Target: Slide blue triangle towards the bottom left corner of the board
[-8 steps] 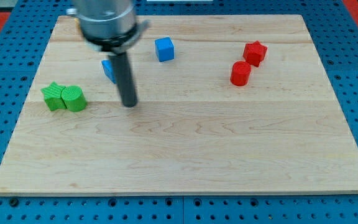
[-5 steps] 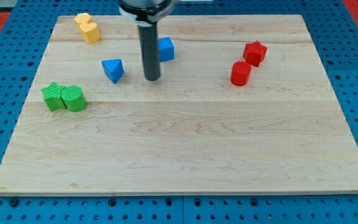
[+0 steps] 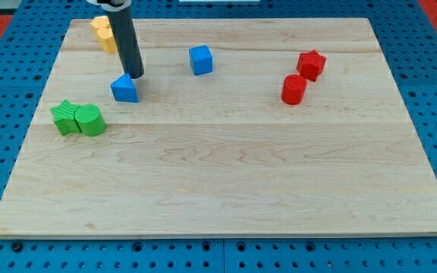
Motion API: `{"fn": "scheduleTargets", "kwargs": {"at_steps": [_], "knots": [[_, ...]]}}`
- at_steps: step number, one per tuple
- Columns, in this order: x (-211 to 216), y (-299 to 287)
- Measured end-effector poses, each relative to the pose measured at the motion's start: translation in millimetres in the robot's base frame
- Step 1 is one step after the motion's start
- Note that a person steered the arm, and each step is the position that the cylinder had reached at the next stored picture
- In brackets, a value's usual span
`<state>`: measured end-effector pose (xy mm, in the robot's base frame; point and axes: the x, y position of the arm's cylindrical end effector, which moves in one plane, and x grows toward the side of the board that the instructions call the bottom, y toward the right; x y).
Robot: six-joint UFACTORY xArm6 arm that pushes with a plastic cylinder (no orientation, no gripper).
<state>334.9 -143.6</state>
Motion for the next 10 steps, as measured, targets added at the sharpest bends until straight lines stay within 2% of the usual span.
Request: {"fn": "scheduleTargets", "kwargs": {"at_steps": [2, 5, 7, 8, 10], "knots": [[1.5, -6.2], [49.1, -23.8], [75.0, 39.7], [103.5, 34.4], [122.0, 30.0]]}}
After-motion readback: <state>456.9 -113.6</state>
